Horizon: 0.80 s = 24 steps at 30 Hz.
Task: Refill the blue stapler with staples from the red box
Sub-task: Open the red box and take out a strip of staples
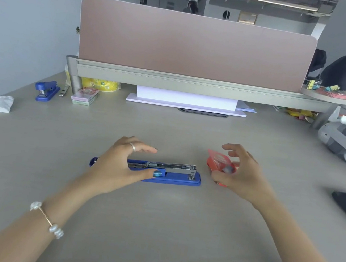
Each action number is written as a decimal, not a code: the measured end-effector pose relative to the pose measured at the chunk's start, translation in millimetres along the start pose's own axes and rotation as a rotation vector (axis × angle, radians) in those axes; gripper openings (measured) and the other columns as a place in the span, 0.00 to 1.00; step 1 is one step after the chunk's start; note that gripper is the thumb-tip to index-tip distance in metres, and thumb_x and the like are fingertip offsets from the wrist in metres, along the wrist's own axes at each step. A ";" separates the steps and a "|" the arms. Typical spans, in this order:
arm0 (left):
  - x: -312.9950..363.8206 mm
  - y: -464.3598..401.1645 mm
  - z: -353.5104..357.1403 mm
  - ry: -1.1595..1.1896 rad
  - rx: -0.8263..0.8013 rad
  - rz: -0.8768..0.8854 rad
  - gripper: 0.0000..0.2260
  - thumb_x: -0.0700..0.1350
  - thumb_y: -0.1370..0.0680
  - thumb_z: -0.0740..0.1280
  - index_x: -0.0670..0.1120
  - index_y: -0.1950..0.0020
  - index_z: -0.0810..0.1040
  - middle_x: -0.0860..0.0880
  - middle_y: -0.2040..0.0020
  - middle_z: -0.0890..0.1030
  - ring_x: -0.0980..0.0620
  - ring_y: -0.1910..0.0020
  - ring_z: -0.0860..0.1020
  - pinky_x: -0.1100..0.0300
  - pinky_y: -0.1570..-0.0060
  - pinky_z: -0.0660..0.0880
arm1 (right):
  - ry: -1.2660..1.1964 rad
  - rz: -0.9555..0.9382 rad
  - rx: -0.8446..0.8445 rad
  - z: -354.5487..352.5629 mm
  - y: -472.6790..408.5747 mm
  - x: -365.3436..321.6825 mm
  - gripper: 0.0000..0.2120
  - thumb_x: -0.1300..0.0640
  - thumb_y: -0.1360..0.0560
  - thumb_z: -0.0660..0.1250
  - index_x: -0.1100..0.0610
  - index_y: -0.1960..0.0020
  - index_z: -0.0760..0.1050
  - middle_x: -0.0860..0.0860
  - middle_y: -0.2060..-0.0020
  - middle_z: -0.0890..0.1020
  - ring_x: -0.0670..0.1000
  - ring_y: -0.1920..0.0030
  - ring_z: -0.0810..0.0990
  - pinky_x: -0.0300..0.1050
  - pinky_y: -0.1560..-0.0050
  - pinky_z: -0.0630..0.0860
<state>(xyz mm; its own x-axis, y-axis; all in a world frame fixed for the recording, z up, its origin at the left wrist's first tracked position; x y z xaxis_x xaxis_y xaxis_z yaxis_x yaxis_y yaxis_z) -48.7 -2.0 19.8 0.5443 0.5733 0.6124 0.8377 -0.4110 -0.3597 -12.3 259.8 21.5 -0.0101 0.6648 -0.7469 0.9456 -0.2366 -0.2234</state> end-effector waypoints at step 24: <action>76.8 19.7 14.2 0.090 0.382 0.216 0.28 0.54 0.38 0.73 0.49 0.39 0.74 0.52 0.46 0.74 0.52 0.46 0.75 0.63 0.49 0.74 | -0.538 -0.322 -0.044 15.7 42.1 -73.7 0.15 0.57 0.38 0.74 0.50 0.53 0.76 0.47 0.66 0.84 0.46 0.65 0.81 0.41 0.64 0.77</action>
<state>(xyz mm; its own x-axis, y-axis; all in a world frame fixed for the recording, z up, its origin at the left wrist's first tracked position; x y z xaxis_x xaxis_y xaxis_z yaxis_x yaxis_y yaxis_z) 10.3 43.9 49.8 0.7169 0.4318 0.5473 0.6708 -0.2137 -0.7102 23.1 189.8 57.3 -0.4478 0.2455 -0.8598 0.8804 -0.0468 -0.4719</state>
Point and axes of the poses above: each hand's wrist, its own y-axis away from the middle knuckle, its own z-axis out of the palm, x = y × z, the point moved 6 cm from there along -y, towards the middle knuckle
